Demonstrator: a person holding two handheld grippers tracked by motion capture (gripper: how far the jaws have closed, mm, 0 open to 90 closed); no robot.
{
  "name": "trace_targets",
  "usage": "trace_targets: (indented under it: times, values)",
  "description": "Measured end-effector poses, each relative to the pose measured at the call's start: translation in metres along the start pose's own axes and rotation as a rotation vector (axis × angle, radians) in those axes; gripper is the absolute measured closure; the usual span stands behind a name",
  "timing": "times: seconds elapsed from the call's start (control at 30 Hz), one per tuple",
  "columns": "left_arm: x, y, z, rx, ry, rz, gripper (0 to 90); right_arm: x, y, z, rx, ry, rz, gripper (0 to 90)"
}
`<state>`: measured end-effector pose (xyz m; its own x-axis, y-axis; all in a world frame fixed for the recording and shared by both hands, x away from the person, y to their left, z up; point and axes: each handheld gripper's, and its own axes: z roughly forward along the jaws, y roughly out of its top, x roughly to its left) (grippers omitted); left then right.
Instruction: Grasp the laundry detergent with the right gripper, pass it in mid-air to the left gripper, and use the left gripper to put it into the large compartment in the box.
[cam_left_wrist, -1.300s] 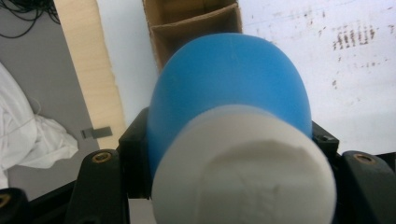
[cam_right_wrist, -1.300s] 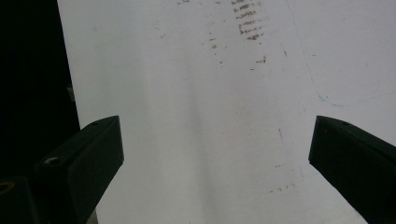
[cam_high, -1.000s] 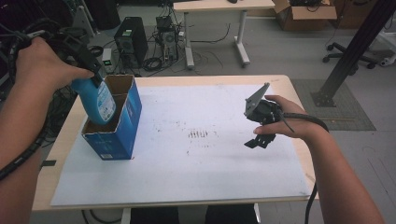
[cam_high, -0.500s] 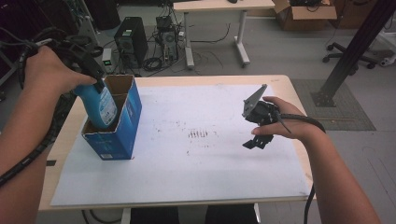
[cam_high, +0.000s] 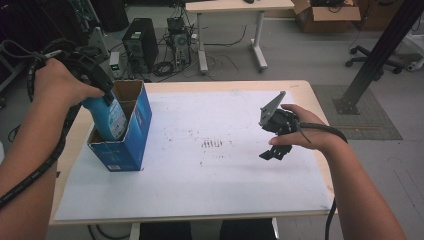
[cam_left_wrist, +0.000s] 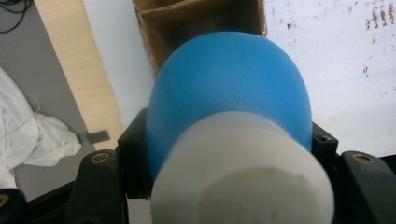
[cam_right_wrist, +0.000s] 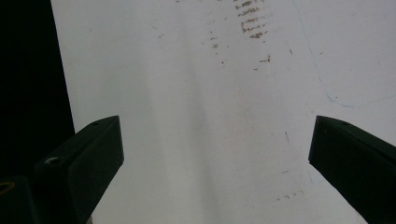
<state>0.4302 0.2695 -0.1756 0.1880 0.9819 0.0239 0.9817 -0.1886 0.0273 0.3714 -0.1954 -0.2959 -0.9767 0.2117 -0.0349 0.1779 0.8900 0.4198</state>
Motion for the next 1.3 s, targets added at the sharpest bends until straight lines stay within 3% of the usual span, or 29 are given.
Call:
trace_targets:
  times: [0.87,1.3]
  values:
    - [0.002,0.0,0.041,0.02,-0.002,-0.028,37.7,-0.001,0.001,0.006,-0.001,0.011,-0.005,3.4]
    - [-0.006,0.001,0.066,0.04,0.0,-0.02,37.7,-0.001,-0.001,0.009,-0.007,0.011,-0.003,3.4]
